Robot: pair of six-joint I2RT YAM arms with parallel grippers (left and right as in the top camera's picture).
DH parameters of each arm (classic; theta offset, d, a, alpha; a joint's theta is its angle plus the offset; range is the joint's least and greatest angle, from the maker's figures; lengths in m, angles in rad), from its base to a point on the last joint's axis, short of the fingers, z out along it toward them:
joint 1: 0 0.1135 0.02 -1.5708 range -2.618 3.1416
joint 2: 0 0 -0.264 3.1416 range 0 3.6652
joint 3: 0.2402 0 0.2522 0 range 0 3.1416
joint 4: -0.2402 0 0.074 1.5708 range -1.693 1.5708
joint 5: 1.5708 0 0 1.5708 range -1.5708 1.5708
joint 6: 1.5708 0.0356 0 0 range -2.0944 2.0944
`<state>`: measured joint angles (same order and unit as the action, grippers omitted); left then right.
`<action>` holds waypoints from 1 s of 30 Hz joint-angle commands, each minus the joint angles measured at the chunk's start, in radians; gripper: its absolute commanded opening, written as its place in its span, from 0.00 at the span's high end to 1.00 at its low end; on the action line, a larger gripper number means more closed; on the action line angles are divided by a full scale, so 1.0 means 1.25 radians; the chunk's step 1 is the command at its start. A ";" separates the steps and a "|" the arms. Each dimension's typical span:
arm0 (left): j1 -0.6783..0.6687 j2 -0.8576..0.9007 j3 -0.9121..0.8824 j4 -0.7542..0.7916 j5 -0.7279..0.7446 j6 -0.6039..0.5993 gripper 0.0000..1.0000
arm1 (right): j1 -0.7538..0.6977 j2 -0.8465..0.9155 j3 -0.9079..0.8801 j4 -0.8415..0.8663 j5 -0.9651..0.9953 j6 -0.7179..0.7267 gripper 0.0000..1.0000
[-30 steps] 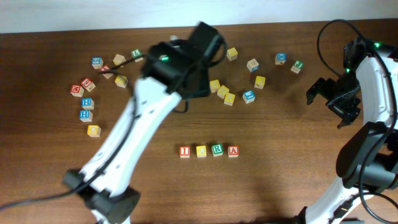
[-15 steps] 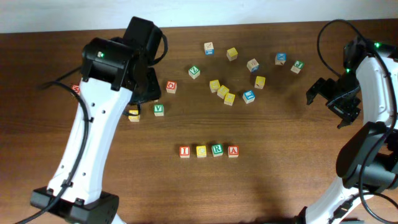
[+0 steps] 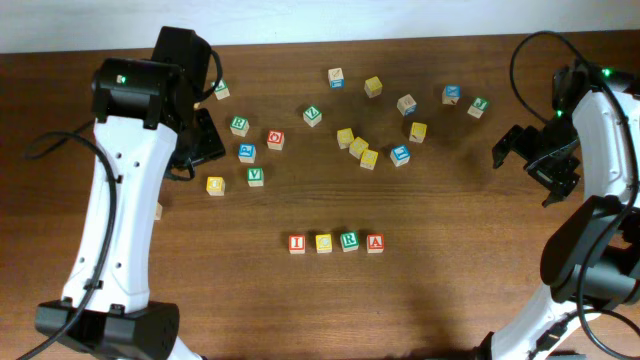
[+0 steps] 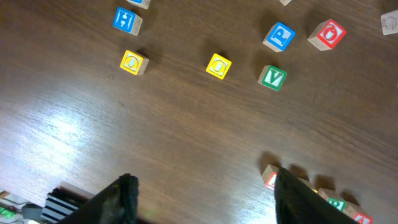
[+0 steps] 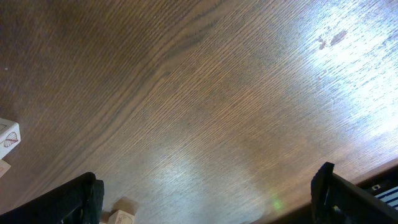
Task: Spell out ICRA
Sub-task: 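Lift the left gripper away toward the upper left blocks, then bring both grippers down to either end of the letter row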
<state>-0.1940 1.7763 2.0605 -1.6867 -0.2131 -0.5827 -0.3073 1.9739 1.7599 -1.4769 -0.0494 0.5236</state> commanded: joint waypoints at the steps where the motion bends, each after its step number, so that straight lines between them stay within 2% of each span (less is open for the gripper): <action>1: 0.003 -0.003 -0.006 -0.001 0.005 0.008 0.30 | -0.001 -0.005 0.010 0.001 0.007 0.006 0.02; 7: 0.003 -0.002 -0.121 0.007 0.006 0.007 0.28 | -0.001 -0.005 0.010 0.001 0.007 0.006 0.02; 10: 0.003 -0.002 -0.200 0.009 0.011 0.007 0.21 | -0.001 -0.005 0.010 0.001 0.007 0.006 0.02; 13: 0.002 -0.002 -0.247 0.018 0.021 0.007 0.20 | -0.001 -0.005 0.010 0.001 0.007 0.006 0.02; 16: 0.002 -0.002 -0.287 0.068 0.030 0.007 0.00 | -0.001 -0.005 0.010 0.001 0.007 0.006 0.02; 18: 0.002 -0.002 -0.299 0.095 0.045 0.012 0.01 | -0.001 -0.005 0.010 0.001 0.007 0.006 0.02; 20: 0.002 -0.002 -0.299 0.125 0.112 0.090 0.01 | -0.001 -0.005 0.010 0.001 0.007 0.006 0.02; 22: 0.002 -0.002 -0.300 0.138 0.117 0.097 0.02 | -0.001 -0.005 0.010 0.001 0.007 0.006 0.02; 23: 0.002 -0.002 -0.302 0.148 0.115 0.097 0.13 | -0.001 -0.005 0.010 0.001 0.007 0.006 0.02; 24: 0.002 -0.002 -0.303 0.159 0.106 0.097 0.36 | -0.001 -0.005 0.010 0.001 0.007 0.006 0.02; 25: 0.002 -0.002 -0.303 0.172 0.104 0.097 0.55 | -0.001 -0.005 0.010 0.001 0.007 0.006 0.02; 26: 0.002 -0.002 -0.303 0.183 0.105 0.096 0.93 | -0.001 -0.005 0.010 0.001 0.007 0.007 0.02; 27: 0.001 -0.002 -0.307 0.182 0.112 0.097 1.00 | -0.001 -0.005 0.010 0.001 0.007 0.006 0.02; 30: -0.011 -0.002 -0.333 0.172 0.114 0.097 1.00 | -0.001 -0.005 0.010 0.001 0.007 0.006 0.02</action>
<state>-0.1944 1.7763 1.6836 -1.4620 -0.0811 -0.4675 -0.3073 1.9739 1.7599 -1.4765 -0.0494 0.5236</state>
